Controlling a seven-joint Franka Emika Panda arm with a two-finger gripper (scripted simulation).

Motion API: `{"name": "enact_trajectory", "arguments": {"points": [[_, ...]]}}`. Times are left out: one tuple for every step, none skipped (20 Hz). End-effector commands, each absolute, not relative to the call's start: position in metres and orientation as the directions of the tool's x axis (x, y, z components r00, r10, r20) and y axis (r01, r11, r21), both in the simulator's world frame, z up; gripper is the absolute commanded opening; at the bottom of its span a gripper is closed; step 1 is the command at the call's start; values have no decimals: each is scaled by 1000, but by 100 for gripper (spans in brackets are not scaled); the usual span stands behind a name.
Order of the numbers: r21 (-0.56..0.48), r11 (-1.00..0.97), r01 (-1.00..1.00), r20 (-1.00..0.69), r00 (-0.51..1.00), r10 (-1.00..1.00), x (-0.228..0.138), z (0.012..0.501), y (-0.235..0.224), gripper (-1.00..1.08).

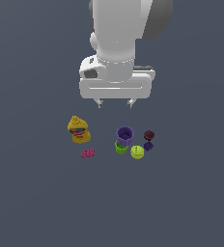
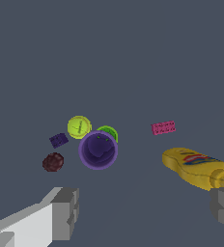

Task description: Pick up a designated object from a clutter of objects.

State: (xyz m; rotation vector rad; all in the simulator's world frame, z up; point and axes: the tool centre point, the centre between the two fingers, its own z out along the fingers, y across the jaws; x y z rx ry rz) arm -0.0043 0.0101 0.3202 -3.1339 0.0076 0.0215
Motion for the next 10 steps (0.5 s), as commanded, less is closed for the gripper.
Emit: {"name": "enact_trajectory", "arguments": {"points": [[-8, -1000, -5, -14, 1000, -5, -4, 320, 10, 100], [-7, -1000, -4, -14, 1000, -4, -4, 320, 10, 100], [-5, -1000, -2, -16, 1000, -2, -5, 319, 9, 100], [-3, -1000, 1, -18, 1000, 1, -5, 317, 8, 100], [0, -1000, 6, -22, 1000, 6, -5, 315, 7, 100], [5, -1000, 11, -26, 1000, 11, -6, 312, 5, 100], [9, -1000, 18, -31, 999, 17, -7, 310, 2, 100], [13, -1000, 23, -35, 999, 22, -7, 307, 1, 100], [15, -1000, 27, -38, 999, 26, -8, 306, -1, 100], [17, -999, 29, -40, 999, 28, -8, 305, -2, 100]]}}
